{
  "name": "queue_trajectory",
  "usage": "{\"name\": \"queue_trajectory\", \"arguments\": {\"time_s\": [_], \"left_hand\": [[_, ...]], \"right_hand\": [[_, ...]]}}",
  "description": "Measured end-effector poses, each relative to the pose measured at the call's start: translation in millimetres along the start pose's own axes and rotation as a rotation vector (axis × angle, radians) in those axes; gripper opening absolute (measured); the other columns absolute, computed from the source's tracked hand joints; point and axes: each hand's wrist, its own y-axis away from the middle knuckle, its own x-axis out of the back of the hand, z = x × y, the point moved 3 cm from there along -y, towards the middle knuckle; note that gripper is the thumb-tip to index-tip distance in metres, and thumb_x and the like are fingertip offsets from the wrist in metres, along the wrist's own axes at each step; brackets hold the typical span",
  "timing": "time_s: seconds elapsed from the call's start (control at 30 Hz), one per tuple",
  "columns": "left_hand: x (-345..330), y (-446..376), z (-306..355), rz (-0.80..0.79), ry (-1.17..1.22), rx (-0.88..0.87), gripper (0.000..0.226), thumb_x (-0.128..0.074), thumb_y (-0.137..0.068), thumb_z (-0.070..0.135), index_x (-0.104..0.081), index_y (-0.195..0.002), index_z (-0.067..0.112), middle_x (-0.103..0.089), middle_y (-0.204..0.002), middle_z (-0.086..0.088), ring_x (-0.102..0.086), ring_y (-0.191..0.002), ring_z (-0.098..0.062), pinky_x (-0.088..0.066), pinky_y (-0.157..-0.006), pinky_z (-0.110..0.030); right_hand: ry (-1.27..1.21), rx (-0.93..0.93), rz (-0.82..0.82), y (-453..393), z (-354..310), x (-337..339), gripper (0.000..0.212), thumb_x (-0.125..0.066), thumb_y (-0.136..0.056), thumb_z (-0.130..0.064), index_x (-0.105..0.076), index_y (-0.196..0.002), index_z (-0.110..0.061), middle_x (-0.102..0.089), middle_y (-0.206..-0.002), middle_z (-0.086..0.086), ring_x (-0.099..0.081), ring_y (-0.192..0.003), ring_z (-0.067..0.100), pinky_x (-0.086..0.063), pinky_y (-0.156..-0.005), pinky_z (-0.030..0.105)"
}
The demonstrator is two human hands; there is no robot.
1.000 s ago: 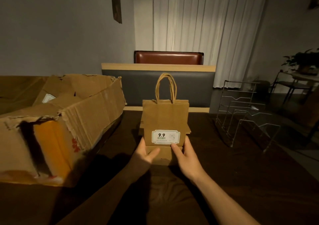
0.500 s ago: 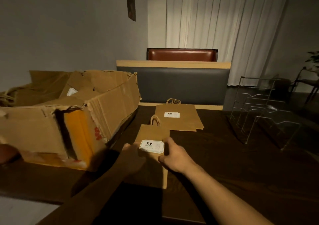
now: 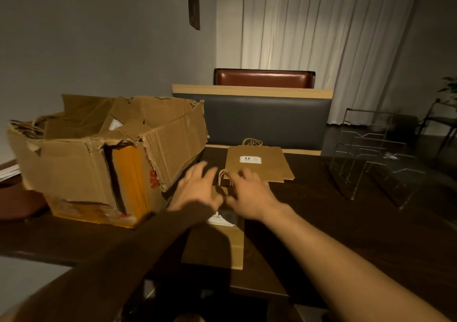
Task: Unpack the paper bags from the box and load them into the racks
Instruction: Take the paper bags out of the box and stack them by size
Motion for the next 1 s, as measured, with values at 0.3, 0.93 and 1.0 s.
{"name": "queue_trajectory", "arguments": {"time_s": [0.3, 0.93, 1.0], "left_hand": [[190, -59, -83, 0.331, -0.143, -0.036, 0.023, -0.057, -0.096, 0.018, -0.068, -0.116, 0.016, -0.067, -0.106, -0.001, -0.058, -0.089, -0.012, -0.046, -0.079, -0.027], [144, -156, -267, -0.221, -0.330, 0.332, 0.045, -0.072, -0.084, 0.049, -0.059, -0.113, 0.017, -0.067, -0.112, -0.002, -0.064, -0.103, -0.021, -0.053, -0.090, -0.033], [141, -157, -264, -0.232, 0.010, 0.313, 0.044, -0.076, -0.082, 0.043, -0.058, -0.115, 0.021, -0.069, -0.111, 0.001, -0.065, -0.100, -0.018, -0.052, -0.096, -0.037]], "right_hand": [[-0.140, 0.364, 0.198, -109, -117, 123, 0.040, -0.058, -0.094, -0.027, -0.057, -0.133, -0.018, -0.057, -0.129, 0.007, -0.055, -0.116, 0.024, -0.048, -0.096, 0.036], [0.408, 0.471, -0.750, -264, -193, 11, 0.058, -0.050, -0.102, -0.008, -0.028, -0.155, -0.011, -0.036, -0.157, 0.009, -0.041, -0.138, 0.023, -0.041, -0.087, 0.020], [0.364, 0.478, -0.722, -265, -189, 13, 0.058, -0.053, -0.101, -0.007, -0.031, -0.154, -0.014, -0.040, -0.151, 0.008, -0.048, -0.130, 0.023, -0.042, -0.073, 0.008]]}}
